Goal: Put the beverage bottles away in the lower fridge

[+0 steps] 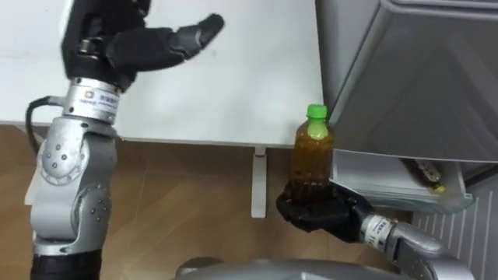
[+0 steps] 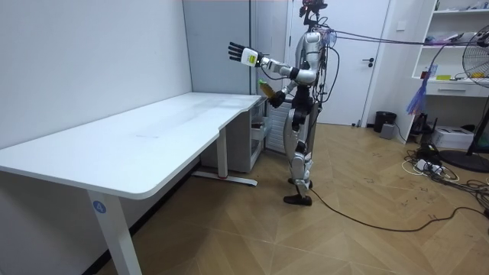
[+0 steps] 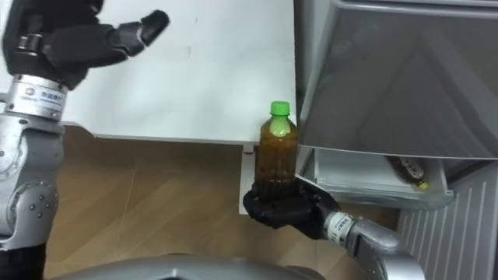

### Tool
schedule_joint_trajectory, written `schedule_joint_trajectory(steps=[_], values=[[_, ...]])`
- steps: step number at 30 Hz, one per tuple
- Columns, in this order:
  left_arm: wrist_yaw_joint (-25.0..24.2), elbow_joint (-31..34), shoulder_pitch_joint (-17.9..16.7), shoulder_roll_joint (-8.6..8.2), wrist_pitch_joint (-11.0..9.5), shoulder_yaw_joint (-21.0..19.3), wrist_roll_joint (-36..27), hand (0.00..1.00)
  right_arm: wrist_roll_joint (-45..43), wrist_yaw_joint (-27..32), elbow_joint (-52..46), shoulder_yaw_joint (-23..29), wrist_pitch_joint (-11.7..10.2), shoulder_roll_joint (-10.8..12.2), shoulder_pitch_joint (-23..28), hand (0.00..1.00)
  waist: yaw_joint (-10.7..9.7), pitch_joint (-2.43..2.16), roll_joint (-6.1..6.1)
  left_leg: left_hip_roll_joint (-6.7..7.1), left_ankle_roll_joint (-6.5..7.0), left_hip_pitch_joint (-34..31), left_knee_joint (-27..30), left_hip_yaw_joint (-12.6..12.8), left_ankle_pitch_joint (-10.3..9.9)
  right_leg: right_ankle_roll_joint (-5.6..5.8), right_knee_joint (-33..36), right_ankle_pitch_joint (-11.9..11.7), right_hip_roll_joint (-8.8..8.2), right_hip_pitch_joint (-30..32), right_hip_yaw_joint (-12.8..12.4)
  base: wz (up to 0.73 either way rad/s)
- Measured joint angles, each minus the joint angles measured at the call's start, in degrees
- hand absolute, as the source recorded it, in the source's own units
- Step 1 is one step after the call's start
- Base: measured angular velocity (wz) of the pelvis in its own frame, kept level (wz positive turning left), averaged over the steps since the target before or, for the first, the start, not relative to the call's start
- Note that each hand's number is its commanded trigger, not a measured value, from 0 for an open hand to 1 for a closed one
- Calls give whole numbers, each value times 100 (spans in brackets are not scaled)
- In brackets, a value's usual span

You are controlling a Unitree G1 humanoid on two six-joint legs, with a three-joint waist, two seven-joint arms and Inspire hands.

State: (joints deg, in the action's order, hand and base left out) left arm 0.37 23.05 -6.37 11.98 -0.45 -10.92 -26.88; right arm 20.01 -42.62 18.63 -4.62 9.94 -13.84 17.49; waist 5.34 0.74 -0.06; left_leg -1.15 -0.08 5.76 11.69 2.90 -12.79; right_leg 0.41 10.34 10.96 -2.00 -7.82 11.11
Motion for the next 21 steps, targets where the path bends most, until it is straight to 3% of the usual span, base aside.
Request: schedule_joint_trajectory(steps=[5,8,15,21], values=[[685,-394,-215,1,-247,-710,131,0,-61,-12,-1,329,0,11,13,100,132,11,64,28,0,86,-39,-150,0,0,-63,0,10,-106,6,-1],[1097,-956,-435,-3,-254,-894,145,0,-220,9,0,433,14,2,23,100,169,-11,84,35,-1,78,-32,-175,0,0,-81,1,8,-124,75,10],[1989,-2422,-764,-1,-147,-896,289,0,-212,176,19,330,141,54,99,100,300,-75,32,66,1,81,-2,-226,1,0,-149,1,-20,-154,158,6],[2301,-3679,-958,-73,-112,-663,285,0,-110,348,138,261,144,132,100,100,308,-65,21,62,1,100,-26,-225,0,1,-156,1,-12,-224,156,0]])
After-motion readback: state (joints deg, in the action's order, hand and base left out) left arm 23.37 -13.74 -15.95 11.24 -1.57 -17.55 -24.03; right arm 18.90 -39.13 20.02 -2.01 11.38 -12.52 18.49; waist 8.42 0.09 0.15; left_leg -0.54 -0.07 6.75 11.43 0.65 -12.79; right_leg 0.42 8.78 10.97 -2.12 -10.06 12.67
